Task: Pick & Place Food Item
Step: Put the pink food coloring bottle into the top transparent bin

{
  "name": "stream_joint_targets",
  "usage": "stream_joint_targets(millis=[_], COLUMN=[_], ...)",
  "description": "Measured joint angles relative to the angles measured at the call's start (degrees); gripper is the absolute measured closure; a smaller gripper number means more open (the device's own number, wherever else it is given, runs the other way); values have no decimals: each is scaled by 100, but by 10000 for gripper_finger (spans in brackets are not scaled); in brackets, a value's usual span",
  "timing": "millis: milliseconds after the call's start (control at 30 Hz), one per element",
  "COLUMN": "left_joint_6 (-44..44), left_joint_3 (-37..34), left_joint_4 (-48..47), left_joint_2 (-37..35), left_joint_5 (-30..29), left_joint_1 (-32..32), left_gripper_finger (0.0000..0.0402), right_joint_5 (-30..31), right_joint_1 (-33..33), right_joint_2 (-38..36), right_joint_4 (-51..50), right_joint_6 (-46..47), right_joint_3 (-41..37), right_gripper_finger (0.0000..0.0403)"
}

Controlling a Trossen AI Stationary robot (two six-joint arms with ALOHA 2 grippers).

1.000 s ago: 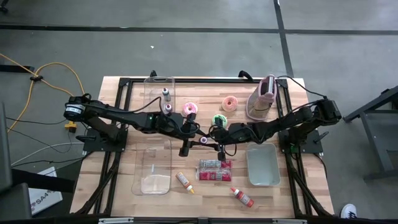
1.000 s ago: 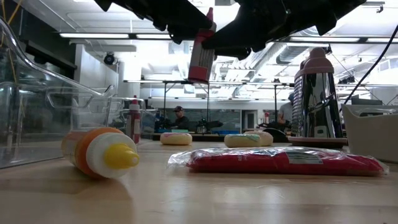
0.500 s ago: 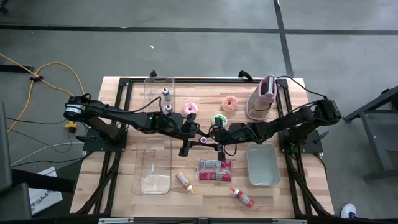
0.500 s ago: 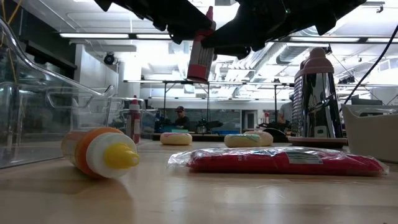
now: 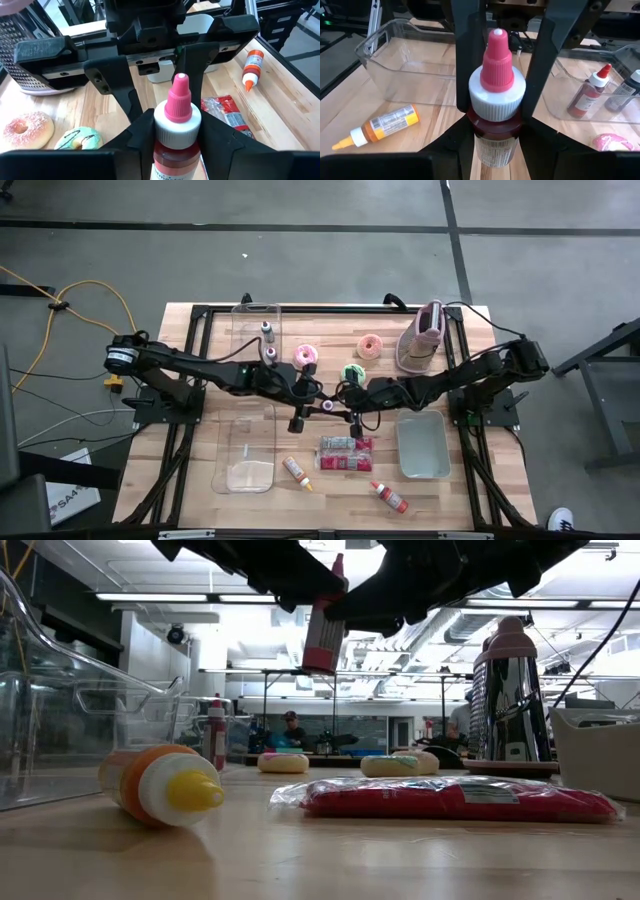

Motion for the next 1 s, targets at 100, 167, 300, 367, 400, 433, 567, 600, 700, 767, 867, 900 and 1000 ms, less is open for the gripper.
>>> stream_joint_targets(millis=[100,167,300,367,400,433,567,600,700,767,867,900,1000], left_joint_6=[0,2,44,31,20,18,17,15,15,15,13,13,11], left_joint_3=[0,0,0,0,-2,-1,0,-1,-1,-1,-2,-2,0], left_joint_4=[15,21,55,55,57,57,57,57,56,56,67,72,68], left_joint_2=[0,0,0,4,4,4,4,4,4,4,4,4,4], left_joint_5=[-2,-4,-2,-4,-4,-4,-4,-4,-4,-4,-11,-13,-15], left_joint_1=[0,0,0,0,0,0,0,0,0,0,0,2,2], left_gripper_finger=[286,279,279,284,286,287,288,288,288,288,288,288,288], right_joint_5=[0,-2,7,4,2,0,4,4,2,2,0,0,0], right_joint_1=[0,0,0,0,0,0,0,0,0,0,0,0,4], right_joint_2=[0,0,-2,-2,-2,-2,-2,-2,-2,-2,-2,-2,-2], right_joint_4=[-8,-11,-23,-35,-33,-33,-35,-34,-35,-35,-25,-22,-27], right_joint_6=[2,0,0,0,0,0,0,0,2,2,2,2,2], right_joint_3=[0,0,0,0,0,0,0,0,0,0,1,2,2], right_gripper_finger=[273,273,273,273,273,273,273,273,266,257,240,234,219])
